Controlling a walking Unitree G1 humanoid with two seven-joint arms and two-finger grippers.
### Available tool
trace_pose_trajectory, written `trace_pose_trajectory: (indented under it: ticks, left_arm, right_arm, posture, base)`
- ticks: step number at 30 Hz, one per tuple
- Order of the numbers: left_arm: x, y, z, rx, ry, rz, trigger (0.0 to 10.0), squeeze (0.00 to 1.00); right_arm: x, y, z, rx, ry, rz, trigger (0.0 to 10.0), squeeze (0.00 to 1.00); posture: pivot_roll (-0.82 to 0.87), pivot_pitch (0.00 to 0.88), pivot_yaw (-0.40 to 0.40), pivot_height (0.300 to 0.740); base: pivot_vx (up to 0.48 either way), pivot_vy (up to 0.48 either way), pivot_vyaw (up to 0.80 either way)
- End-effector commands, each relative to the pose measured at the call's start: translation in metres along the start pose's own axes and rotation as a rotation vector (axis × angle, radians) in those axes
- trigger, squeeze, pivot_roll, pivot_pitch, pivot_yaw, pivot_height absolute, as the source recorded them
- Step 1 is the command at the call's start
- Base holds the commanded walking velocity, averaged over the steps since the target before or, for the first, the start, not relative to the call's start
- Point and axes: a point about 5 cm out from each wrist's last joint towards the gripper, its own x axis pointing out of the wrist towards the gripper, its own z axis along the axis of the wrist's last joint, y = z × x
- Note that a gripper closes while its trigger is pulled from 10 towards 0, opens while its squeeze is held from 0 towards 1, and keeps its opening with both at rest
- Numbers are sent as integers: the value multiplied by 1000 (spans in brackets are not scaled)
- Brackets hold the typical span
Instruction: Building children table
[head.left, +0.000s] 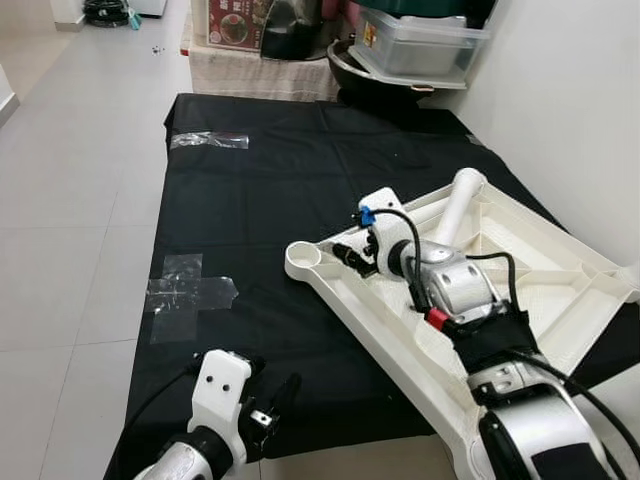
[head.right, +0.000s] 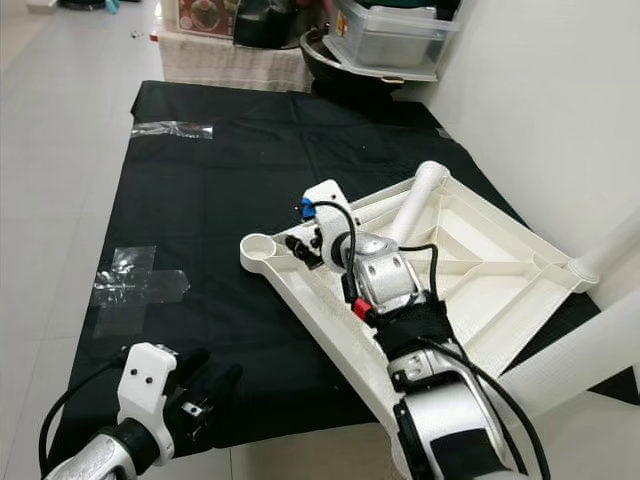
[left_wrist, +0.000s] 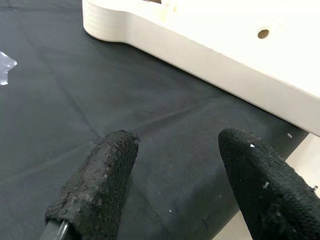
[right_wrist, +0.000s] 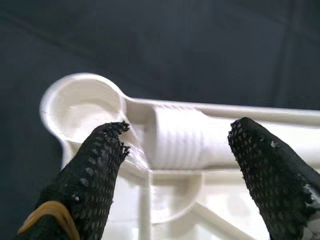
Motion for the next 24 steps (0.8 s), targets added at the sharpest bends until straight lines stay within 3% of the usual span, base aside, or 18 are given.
trace_pose_trajectory:
  ticks: [1,8,14,18,20,21,24]
  left_arm:
    - [-1,-4,0,-20,1,-15,10000,0]
    - [0,-4,1,-18,2,-13,10000,0]
    - [0,-4,1,-18,1,-14,10000,0]
    - [2,-4,1,-19,0,-15,10000,0]
    - [3,-4,1,-20,0,-15,10000,0]
    - [3,-5,1,-20,4,-16,10000,0]
    - [4,-5,0,-17,7,-20,10000,0]
  right_arm:
    - [-3,-5,-1,6,15,12,10000,0]
    - [-11,-12,17,15,-62,14,10000,0]
    - [-27,-4,35,6,-98,57,10000,0]
    - [-35,16,26,28,-63,49,10000,0]
    - [-39,25,14,-2,-15,104,10000,0]
    - [-42,30,8,28,-11,126,10000,0]
    - [-45,30,2,59,-49,64,10000,0]
  posture:
    - [88,102,-170,740]
    - [86,105,-164,740]
    - [82,103,-164,740]
    - [64,102,-159,740]
    - [64,100,-158,740]
    - [62,99,-158,740]
    - [49,93,-153,740]
  base:
    - [0,0,0]
    - [0,0,0]
    - [0,0,0]
    - [0,0,0]
    - [0,0,0]
    - [0,0,0]
    - [0,0,0]
